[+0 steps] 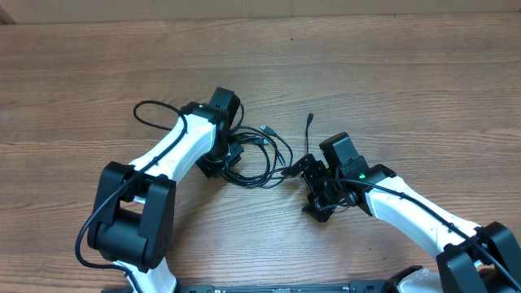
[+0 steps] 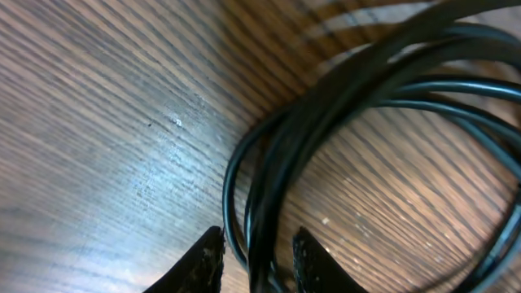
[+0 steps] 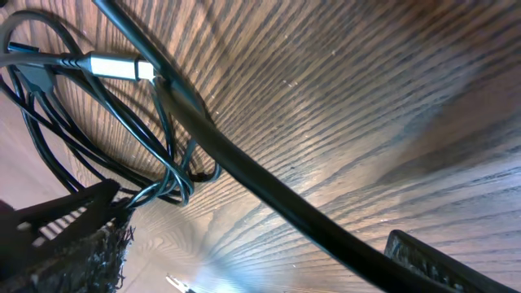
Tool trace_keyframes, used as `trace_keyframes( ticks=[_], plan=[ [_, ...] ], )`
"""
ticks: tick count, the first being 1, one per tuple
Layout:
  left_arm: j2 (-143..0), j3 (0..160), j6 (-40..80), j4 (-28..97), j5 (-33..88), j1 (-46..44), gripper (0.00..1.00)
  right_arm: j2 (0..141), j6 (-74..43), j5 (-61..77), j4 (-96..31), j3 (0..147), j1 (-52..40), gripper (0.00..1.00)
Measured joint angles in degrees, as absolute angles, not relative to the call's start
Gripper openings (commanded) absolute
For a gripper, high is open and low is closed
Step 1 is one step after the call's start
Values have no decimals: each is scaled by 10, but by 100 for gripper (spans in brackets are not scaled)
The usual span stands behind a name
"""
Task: Untangle cables
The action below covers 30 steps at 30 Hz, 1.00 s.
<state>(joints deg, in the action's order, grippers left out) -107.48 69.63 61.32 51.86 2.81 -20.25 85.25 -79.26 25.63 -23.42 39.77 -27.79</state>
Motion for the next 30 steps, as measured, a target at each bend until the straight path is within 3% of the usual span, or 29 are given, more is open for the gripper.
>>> trace_keyframes(
  ticks=[30],
  plan=[
    [-1077, 685, 629, 443, 37, -222, 25, 853, -792, 251, -235, 398, -278, 100]
  ],
)
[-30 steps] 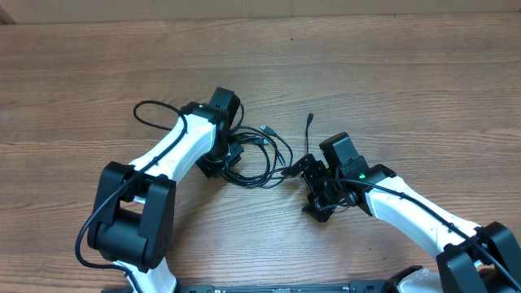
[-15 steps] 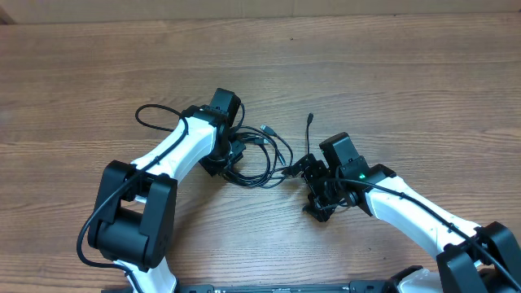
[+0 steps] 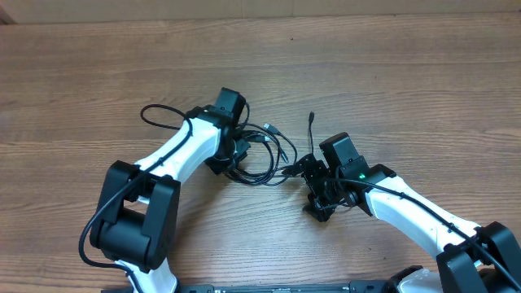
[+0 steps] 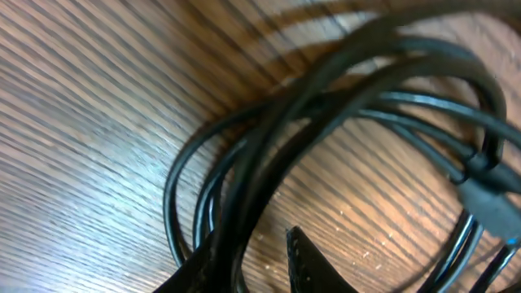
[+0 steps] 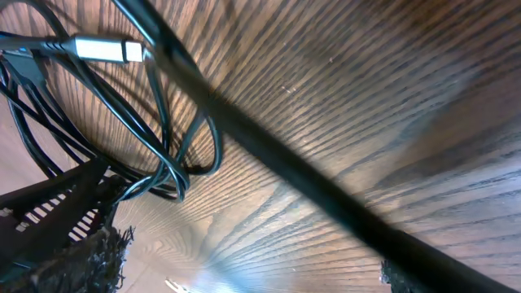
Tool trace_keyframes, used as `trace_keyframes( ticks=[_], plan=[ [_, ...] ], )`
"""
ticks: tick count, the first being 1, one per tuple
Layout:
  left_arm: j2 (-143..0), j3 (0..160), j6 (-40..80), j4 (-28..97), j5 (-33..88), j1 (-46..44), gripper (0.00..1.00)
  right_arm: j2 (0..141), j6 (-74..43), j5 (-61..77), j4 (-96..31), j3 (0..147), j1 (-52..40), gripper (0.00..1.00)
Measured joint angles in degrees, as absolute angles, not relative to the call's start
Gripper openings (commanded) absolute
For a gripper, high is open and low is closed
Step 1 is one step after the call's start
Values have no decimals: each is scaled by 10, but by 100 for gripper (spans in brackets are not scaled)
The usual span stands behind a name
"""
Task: Untangle cables
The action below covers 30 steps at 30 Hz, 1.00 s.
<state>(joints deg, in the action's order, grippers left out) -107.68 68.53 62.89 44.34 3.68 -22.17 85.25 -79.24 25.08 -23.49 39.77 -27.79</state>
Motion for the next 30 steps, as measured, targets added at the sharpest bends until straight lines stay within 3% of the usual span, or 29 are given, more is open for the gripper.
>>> trace_keyframes(
  ticks=[7, 11, 20, 30],
  plan=[
    [-1077, 667, 630, 415, 22, -249, 24, 853, -792, 251, -246, 398, -278, 100],
    [-1077, 651, 632, 391, 14, -253, 4, 853, -792, 251, -255, 398, -278, 100],
    [-1077, 658, 642, 422, 3, -250, 4, 853, -783, 258, -263, 398, -278, 100],
    [-1036, 778, 642, 543, 12, -242, 4, 853, -641, 377, -102, 397, -278, 100]
  ],
)
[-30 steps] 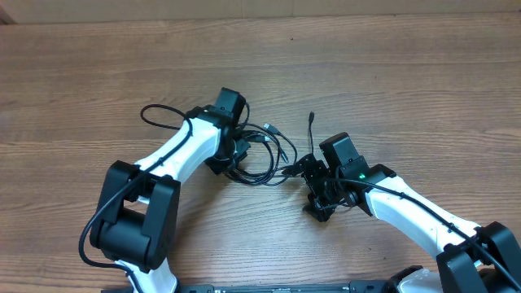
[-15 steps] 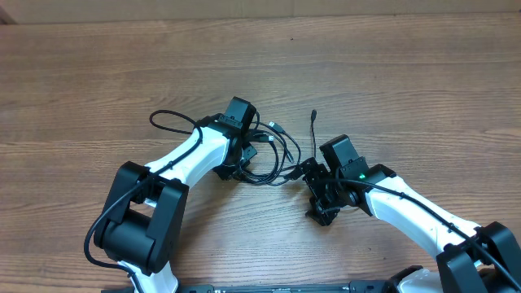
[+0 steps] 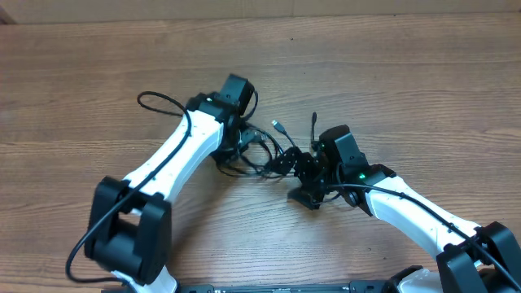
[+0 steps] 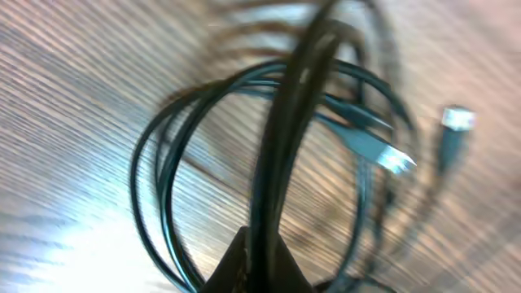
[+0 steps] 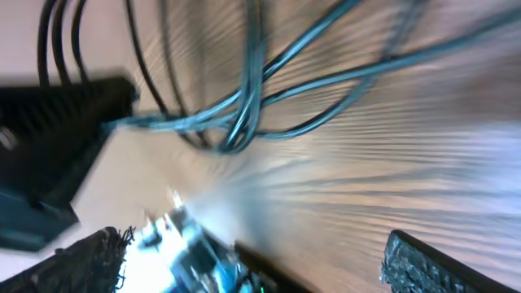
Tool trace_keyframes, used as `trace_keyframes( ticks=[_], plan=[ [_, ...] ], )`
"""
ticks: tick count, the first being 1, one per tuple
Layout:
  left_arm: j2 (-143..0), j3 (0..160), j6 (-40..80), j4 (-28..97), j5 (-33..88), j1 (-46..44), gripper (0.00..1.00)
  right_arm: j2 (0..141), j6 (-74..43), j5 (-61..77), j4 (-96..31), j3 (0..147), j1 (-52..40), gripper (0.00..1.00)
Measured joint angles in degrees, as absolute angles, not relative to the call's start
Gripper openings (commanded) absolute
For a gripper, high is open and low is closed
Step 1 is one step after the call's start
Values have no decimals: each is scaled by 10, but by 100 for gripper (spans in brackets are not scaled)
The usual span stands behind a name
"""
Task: Untangle cables
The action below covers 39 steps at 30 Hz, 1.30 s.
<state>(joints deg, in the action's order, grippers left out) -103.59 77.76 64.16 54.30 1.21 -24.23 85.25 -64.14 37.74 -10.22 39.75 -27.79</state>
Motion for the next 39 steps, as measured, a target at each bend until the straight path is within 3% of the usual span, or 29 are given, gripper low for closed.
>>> trace_keyframes(
  ticks=[6, 12, 26, 39],
  plan=[
    [-1014, 821, 642, 560, 42, -241, 4, 853, -597, 428, -81, 397, -278, 100],
    [-1014, 842, 642, 589, 63, -237, 4, 853, -651, 421, -82, 397, -278, 100],
    [-1014, 845, 673, 601, 139, -234, 4, 853, -849, 276, -85, 397, -321, 99],
    [-1014, 976, 650, 659, 269, -127, 4, 853, -869, 151, -188, 397, -360, 96]
  ],
)
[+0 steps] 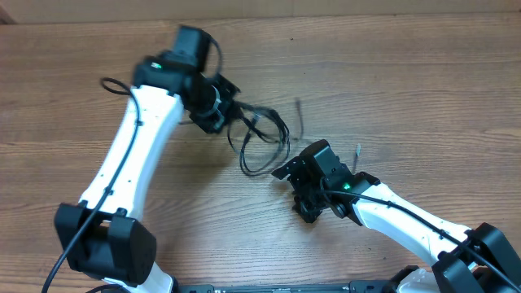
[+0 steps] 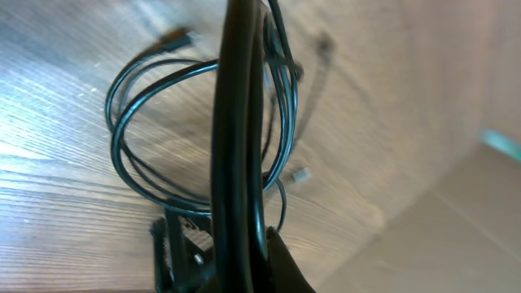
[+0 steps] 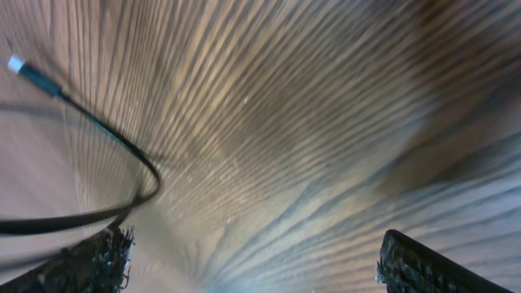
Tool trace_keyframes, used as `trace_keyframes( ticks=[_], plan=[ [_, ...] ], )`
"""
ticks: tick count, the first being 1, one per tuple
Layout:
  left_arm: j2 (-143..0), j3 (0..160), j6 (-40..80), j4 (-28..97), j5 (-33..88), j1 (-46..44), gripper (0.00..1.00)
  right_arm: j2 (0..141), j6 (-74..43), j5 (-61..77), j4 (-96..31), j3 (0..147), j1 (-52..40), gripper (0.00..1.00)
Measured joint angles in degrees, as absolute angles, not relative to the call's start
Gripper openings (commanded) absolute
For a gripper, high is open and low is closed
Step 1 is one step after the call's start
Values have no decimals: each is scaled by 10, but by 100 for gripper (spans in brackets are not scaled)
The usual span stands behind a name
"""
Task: Untangle cables
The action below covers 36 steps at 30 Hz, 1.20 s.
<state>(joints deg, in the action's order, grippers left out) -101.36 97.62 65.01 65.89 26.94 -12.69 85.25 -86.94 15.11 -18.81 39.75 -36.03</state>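
A bundle of thin black cables (image 1: 259, 138) lies looped mid-table, its upper strands rising to my left gripper (image 1: 213, 107) at the upper left. In the left wrist view, the gathered strands (image 2: 240, 122) run straight down the frame into my left gripper (image 2: 244, 264), which is shut on them. The loose loops (image 2: 163, 146) hang over the wood below. My right gripper (image 1: 306, 194) sits just below and right of the loops. Its fingers (image 3: 88, 262) stand wide apart, with nothing between them. One thin cable with a light plug (image 3: 18, 65) curves past its left side.
Wooden table (image 1: 407, 89) under everything. Loose cable ends lie right of the loops: one connector (image 1: 297, 108) above and another (image 1: 357, 150) near my right arm. The left arm's own cable (image 1: 114, 84) loops out at the far left.
My left gripper has moved up and to the left, still shut on the cable bundle, and the loops have stretched out after it. The right gripper has shifted down-left and no cables cross its gap now.
At first my left gripper stood slightly open around the loops' left side, with a thick strand crossing my open right gripper. Later the left one was shut on the bundle and lifting it beside the right gripper. Now the bundle is pulled up-left, away from the right gripper.
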Motion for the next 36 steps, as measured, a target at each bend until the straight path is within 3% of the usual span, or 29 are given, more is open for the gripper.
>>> trace_keyframes(
  ticks=[10, 18, 28, 36],
  plan=[
    [-994, 1020, 596, 693, 300, -92, 4, 853, -848, 111, -199, 397, -360, 100],
    [-984, 1021, 444, 693, 272, -94, 4, 853, -612, 278, -81, 397, -360, 100],
    [-984, 1021, 267, 707, 223, -106, 4, 853, -552, 418, 57, 397, -318, 94],
    [-984, 1021, 115, 708, 299, -132, 4, 853, -526, 422, 76, 397, -263, 91]
  ],
)
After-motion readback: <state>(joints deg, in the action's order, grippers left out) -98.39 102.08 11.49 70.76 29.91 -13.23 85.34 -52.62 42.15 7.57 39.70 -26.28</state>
